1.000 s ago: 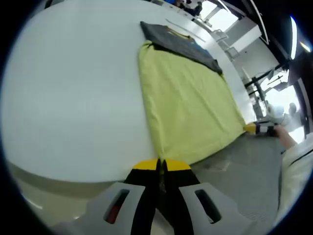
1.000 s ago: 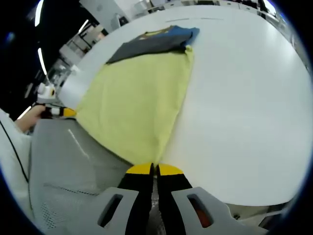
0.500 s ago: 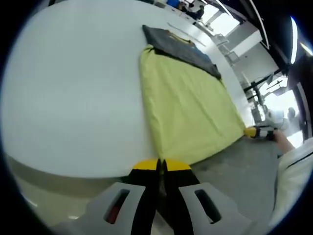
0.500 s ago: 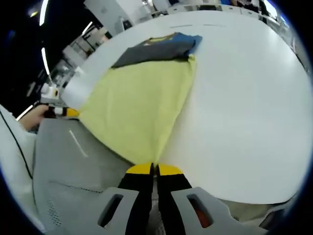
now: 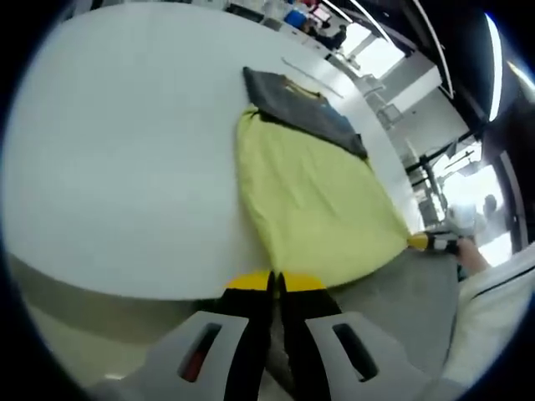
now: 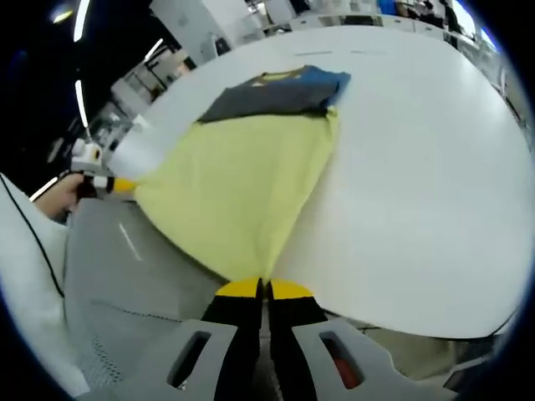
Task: Fold the garment on the visible template until the final outline fits inside the template.
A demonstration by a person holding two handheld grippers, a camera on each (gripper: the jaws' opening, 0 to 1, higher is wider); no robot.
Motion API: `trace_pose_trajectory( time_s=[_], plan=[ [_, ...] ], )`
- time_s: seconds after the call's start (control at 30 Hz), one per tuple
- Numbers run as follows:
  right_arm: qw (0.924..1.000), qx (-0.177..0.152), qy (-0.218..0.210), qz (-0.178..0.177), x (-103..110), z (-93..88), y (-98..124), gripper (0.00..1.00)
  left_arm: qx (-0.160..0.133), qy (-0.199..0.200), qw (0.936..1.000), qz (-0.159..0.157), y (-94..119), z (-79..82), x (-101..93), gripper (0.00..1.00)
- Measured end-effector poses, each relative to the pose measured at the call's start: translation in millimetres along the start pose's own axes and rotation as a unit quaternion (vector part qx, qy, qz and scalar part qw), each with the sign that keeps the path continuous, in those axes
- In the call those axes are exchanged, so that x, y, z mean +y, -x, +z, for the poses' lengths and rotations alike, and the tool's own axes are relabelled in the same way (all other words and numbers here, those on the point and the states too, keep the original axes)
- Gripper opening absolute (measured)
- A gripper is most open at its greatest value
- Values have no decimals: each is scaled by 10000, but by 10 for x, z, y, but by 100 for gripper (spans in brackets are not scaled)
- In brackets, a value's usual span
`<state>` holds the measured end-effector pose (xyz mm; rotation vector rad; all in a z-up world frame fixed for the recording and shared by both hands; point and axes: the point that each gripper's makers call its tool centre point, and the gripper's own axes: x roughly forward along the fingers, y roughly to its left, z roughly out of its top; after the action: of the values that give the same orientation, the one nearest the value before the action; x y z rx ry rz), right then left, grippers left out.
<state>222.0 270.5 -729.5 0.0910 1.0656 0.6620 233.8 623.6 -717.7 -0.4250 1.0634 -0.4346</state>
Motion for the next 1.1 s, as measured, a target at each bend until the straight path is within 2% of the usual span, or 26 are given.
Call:
trace_pose_trajectory(
  time_s=[0.27, 0.5, 0.7, 1.1],
  plan=[
    [9998, -195, -57, -65, 11, 17, 114, 3, -105, -14, 9999, -90, 74, 19, -90, 0],
    [9991, -418, -94, -22, 71, 79, 234, 3, -366, 80, 9990, -263, 178, 115, -164, 0],
    [9988, -490, -26, -42, 96, 99, 302, 3, -520, 118, 9978, -393, 252, 169, -246, 0],
    [9982, -599, -29, -36, 117, 99, 401, 3, -645, 195, 9962, -548, 337, 169, -338, 0]
  ],
)
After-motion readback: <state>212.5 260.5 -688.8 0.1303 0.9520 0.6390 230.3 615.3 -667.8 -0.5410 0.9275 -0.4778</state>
